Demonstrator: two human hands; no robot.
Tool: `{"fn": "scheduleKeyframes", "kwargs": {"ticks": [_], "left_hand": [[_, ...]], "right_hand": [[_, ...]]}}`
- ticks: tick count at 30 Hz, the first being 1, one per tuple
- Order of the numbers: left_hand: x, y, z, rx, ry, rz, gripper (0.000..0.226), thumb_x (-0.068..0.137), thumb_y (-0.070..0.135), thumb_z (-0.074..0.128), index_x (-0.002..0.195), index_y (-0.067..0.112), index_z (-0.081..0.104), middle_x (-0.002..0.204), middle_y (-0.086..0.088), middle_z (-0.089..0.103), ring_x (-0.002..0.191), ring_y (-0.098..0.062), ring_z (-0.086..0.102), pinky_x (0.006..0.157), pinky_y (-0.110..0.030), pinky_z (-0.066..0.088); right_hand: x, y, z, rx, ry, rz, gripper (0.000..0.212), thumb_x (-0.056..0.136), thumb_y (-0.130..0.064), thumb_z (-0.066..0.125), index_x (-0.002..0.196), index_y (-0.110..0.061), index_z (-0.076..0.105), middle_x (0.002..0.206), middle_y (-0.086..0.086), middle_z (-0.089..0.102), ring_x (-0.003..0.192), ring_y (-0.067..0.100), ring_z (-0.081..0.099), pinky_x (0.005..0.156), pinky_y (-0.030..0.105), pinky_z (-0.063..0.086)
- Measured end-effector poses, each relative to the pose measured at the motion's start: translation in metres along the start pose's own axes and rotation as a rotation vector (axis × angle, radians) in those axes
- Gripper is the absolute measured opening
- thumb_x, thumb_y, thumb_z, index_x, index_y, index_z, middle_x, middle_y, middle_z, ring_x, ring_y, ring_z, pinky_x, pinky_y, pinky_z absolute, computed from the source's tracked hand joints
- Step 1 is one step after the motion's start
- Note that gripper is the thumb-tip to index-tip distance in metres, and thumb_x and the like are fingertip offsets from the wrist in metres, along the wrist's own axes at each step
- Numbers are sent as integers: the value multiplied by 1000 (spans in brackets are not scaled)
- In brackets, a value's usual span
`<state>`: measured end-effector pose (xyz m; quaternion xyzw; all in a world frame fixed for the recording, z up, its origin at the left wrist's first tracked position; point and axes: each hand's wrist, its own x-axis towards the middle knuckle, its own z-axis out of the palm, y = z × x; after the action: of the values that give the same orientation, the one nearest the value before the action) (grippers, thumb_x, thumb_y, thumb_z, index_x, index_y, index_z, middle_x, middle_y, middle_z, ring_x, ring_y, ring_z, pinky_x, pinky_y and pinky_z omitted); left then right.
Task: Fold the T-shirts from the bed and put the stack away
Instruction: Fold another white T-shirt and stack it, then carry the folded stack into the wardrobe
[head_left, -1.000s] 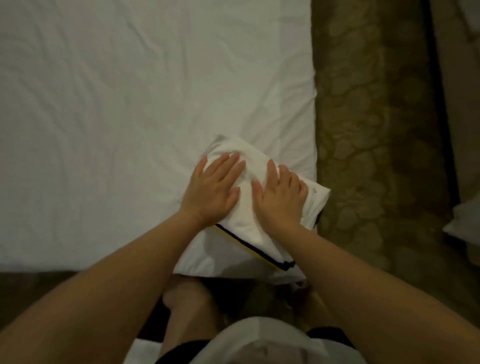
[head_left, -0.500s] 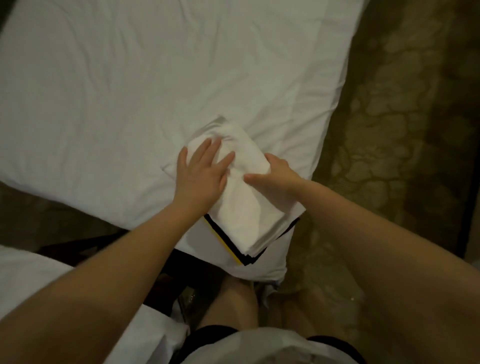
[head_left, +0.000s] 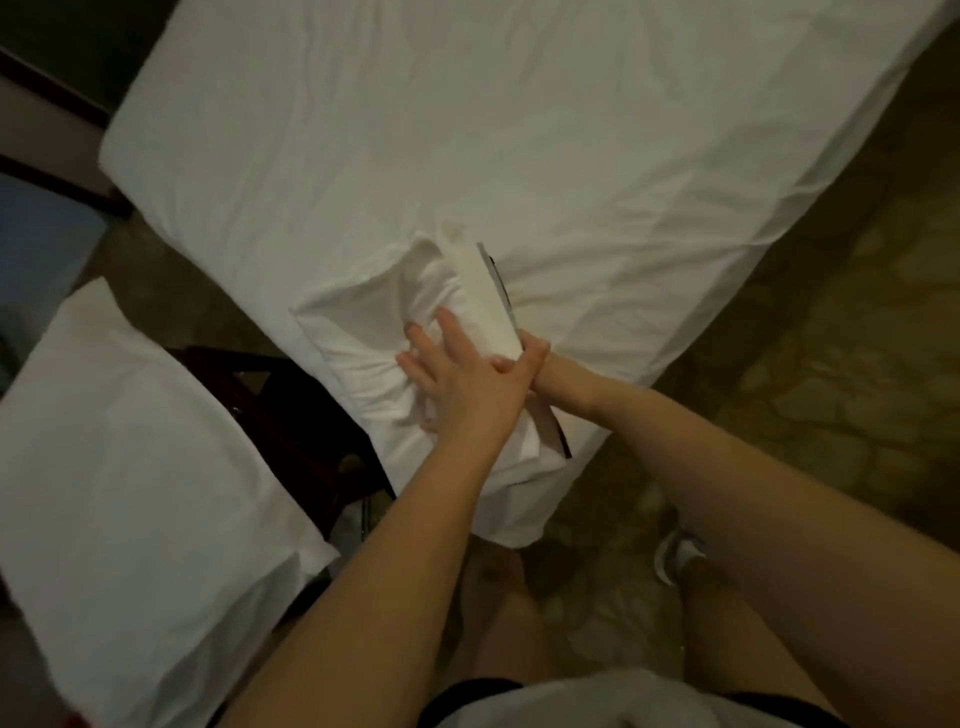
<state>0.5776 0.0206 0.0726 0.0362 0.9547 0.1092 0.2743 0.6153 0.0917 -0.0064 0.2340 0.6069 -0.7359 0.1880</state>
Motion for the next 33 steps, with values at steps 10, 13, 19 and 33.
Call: {"fn": "scheduleKeyframes", "kwargs": {"ticks": [10,13,19,33], "left_hand": [[40,-24,16,69,196,-99,136,56,73,68,143,25,-26,151,-2,-32,140,-29,-24,101,-70,16],[55,-37,6,53,230,-127,137,54,73,69,144,28,-23,153,-1,-27,142,-27,-20,103,-67,17],[77,-78,-32,-90,168,-192,125,57,71,70,144,41,-15,153,-13,-10,143,-33,-2,113,-49,15],[118,-194,-67,-548,-254,-79,127,69,51,73,142,27,-27,151,0,23,135,-19,30,100,-25,28]], "right_hand": [[33,33,-16,327,7,169,94,80,-72,43,151,-22,5,157,-3,12,144,21,16,113,42,20],[55,33,-9,341,-62,171,114,60,-84,52,150,-25,17,155,-7,21,141,16,25,110,36,25],[87,23,13,210,-234,121,63,76,-53,62,130,-25,46,126,0,59,107,16,62,94,36,50],[90,-19,79,278,-294,156,95,23,-65,84,106,-29,55,88,-16,72,82,4,69,63,17,54]]}}
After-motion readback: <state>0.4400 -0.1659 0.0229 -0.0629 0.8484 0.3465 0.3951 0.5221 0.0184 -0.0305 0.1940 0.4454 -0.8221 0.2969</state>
